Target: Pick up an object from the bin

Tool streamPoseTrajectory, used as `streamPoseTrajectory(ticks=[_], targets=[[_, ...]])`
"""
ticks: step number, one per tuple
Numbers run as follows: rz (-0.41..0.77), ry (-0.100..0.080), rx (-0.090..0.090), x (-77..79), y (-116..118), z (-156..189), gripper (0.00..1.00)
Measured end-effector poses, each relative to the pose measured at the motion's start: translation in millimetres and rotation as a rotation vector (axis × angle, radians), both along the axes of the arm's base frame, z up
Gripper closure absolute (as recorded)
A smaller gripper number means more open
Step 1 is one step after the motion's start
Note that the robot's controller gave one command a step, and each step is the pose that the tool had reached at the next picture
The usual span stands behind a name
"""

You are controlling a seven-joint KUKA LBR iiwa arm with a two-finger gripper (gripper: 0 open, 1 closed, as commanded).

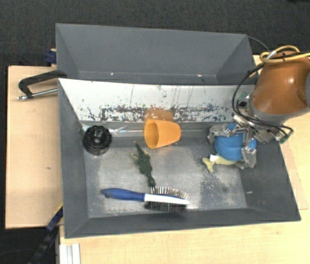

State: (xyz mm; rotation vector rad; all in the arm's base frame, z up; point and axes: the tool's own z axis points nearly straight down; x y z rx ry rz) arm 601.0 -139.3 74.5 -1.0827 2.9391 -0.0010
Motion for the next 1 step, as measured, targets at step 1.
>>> streamPoseTrajectory(ticks=[1], targets=[[0.001, 0.002, 0.001, -0.8, 0.5, 0.0, 1.0]])
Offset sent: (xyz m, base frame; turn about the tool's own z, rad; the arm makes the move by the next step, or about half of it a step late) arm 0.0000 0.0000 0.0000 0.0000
